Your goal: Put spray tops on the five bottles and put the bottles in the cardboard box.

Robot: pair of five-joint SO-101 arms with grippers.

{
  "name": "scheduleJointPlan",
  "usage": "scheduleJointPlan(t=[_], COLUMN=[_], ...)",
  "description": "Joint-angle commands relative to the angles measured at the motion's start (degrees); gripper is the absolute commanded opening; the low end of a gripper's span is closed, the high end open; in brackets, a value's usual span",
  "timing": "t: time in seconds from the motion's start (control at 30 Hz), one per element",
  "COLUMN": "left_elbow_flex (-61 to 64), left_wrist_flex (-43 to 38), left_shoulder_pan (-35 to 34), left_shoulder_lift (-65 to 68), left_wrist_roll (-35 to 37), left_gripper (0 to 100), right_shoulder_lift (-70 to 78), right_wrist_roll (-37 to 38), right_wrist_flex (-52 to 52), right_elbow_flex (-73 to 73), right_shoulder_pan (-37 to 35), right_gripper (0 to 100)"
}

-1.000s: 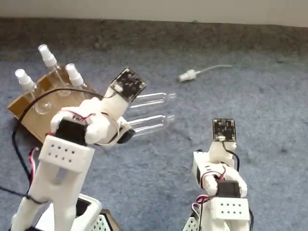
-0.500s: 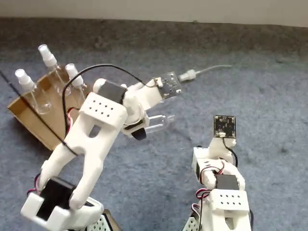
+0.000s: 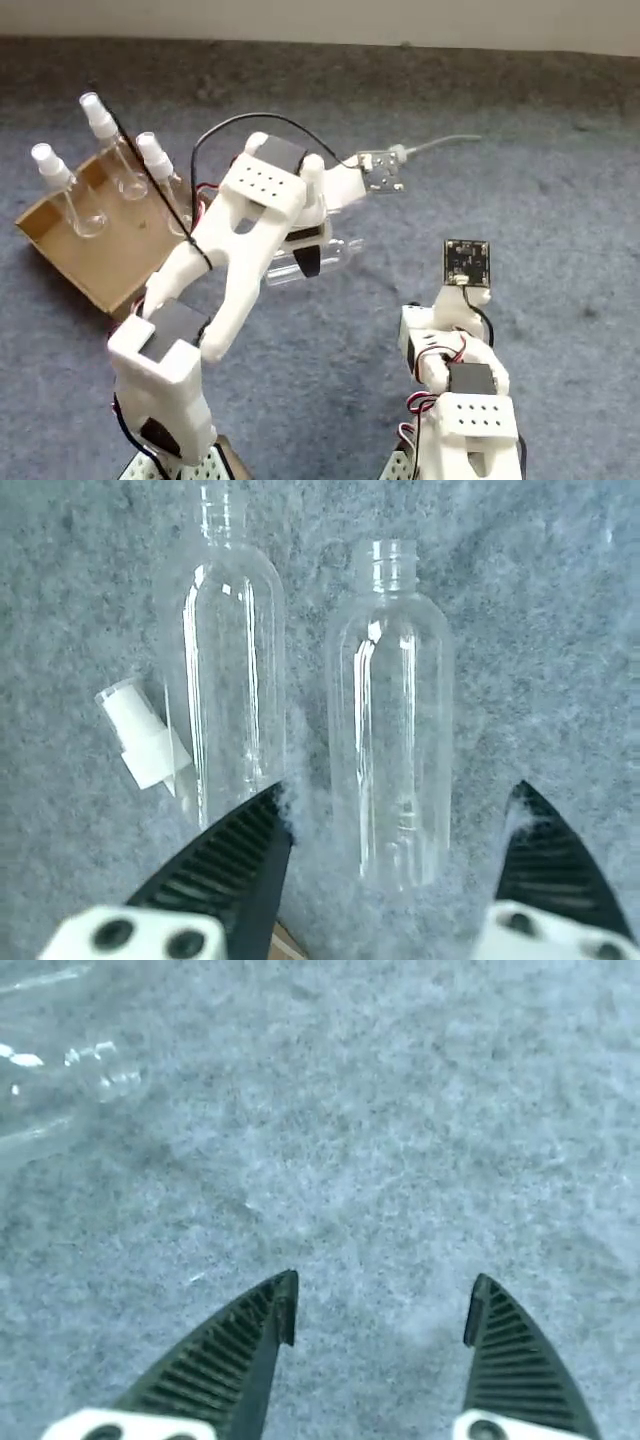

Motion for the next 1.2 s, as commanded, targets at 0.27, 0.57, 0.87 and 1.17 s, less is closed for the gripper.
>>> scheduleJointPlan(t=[0.27, 0.57, 0.87, 1.17], left_elbow_flex=[-17.45, -33.98, -41.36, -41.01], left_wrist_flex=[5.19, 13.45, 15.03, 18.37], left_shoulder_pan=[3.47, 3.12, 1.27, 1.27], left_shoulder_lift=[14.11, 26.24, 32.22, 32.75], left_wrist_roll=[-0.79, -0.62, -0.62, -0.53], left_gripper=[28, 28, 28, 28], right_shoulder_lift=[0.22, 0.22, 0.22, 0.22], right_wrist_roll=[-0.44, -0.44, -0.44, -0.44], right_wrist_flex=[-1.45, -1.45, -1.45, -1.45], right_elbow_flex=[-0.57, -0.57, -0.57, -0.57], right_shoulder_pan=[0.31, 0.31, 0.31, 0.31], right_gripper=[25.3, 25.3, 25.3, 25.3])
